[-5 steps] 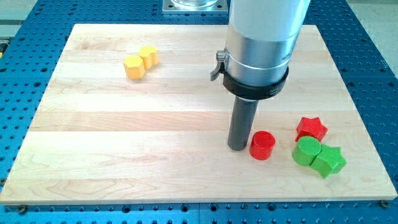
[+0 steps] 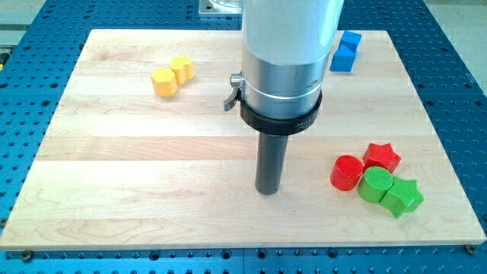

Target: Move the blue blocks into the group of blocks

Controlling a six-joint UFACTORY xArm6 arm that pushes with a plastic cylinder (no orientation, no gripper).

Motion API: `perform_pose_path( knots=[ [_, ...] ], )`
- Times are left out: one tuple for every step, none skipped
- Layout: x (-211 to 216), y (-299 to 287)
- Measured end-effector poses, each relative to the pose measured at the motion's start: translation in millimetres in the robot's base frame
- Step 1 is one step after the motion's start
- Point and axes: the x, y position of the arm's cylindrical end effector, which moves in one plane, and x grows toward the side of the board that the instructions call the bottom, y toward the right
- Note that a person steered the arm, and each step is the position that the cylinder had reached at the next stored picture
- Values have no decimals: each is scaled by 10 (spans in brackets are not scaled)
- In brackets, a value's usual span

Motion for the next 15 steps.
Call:
perform_pose_path(
  knots=[
    [0,6],
    [12,46],
    [-266,-398],
    [-1102,315],
    [-1545,1330],
    [-2389,2118],
    [-2795,2338],
    [-3346,2303],
    [-3224,1859],
    [-2641,1459],
    [-2024,1317],
    [-2199,1331],
    [-1910,1016],
    [-1119,1319],
    [-1762,1352]
  ],
)
